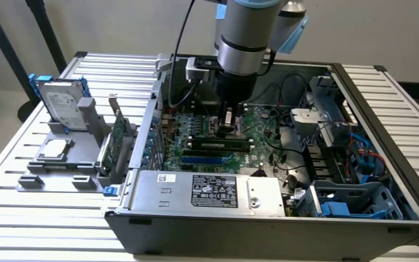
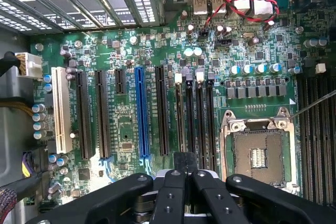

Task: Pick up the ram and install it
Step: 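Insert the ram into the slot, then press down the ram until it locks into place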

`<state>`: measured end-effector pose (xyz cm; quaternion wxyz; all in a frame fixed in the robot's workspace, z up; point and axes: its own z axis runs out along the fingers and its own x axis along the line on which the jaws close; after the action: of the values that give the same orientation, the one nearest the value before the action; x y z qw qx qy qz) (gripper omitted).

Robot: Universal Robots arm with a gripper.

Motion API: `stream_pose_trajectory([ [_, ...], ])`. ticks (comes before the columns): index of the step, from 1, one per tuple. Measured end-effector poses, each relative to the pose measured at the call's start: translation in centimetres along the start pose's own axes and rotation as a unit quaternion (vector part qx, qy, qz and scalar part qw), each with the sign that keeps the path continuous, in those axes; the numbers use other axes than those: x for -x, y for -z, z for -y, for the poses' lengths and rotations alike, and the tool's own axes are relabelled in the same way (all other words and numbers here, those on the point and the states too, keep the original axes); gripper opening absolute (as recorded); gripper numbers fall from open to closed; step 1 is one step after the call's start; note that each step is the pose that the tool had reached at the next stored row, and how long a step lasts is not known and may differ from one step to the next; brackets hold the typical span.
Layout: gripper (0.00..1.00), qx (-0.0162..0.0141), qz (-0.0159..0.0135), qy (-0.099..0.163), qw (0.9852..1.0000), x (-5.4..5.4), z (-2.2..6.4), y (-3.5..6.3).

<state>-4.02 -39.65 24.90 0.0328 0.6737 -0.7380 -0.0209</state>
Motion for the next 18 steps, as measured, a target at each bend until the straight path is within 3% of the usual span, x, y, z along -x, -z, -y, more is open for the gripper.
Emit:
stream_pose_trajectory([
  [14, 0.11, -0.0002, -0.0003, 0.002, 1.0000, 0.00, 0.01, -0.01],
  [18, 0.11, -0.0026, -0.0004, 0.009, 1.0000, 0.13, 0.00, -0.15],
])
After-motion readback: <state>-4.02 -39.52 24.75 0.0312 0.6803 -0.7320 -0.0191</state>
